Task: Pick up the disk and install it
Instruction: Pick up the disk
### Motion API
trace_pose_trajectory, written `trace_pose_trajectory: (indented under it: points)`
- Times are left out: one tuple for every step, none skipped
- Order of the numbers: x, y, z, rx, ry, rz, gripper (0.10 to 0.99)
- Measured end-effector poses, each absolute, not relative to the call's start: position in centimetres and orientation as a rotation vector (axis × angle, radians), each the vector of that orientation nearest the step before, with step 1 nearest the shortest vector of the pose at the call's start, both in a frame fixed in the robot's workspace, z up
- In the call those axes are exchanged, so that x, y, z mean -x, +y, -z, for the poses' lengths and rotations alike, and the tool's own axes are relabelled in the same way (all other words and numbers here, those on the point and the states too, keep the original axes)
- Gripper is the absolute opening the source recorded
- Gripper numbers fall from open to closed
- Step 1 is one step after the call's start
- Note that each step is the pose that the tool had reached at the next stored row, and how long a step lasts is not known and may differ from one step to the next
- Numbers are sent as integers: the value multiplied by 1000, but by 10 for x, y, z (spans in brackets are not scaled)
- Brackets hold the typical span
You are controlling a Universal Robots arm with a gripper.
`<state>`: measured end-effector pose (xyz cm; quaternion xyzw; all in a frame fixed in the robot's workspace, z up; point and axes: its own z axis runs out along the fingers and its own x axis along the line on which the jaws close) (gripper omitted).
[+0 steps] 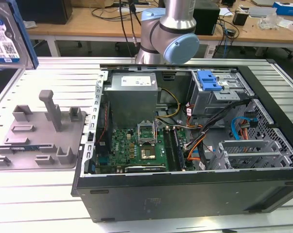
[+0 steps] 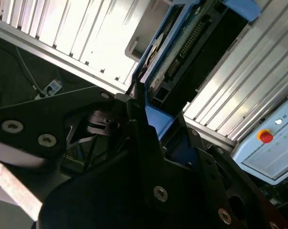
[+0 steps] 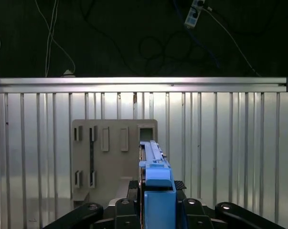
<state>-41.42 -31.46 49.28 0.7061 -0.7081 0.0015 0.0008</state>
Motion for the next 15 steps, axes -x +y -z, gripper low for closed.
trace_pose_trajectory:
  points:
    - [414,-315,-497,-2217,-2223,-5,365]
    - [414,-315,-503,-2217,-2223,-5,365]
    - [414,-315,-504,-2217,-2223,-5,365]
    - [414,-315,-504,-2217,-2223,-5,365]
    - [414,-315,-504,-2217,-2223,-5,365]
    - [414,-315,-504,-2217,-2223,-5,365]
    - [414,-315,-504,-2217,-2223,-5,365]
    - [413,-315,-504,-2217,-2223,-5,365]
    - [413,-315,-504,-2217,-2223,-5,365]
    - [413,-315,-504,-2217,-2223,-5,365]
    - [412,-316,-504,-2217,-2223,-4,365]
    - [410,-316,-504,-2217,-2223,-5,365]
    - [406,-317,-504,-2217,-2223,-4,365]
    - [397,-318,-504,-2217,-2223,-5,365]
    - [392,-319,-504,-2217,-2223,-4,365]
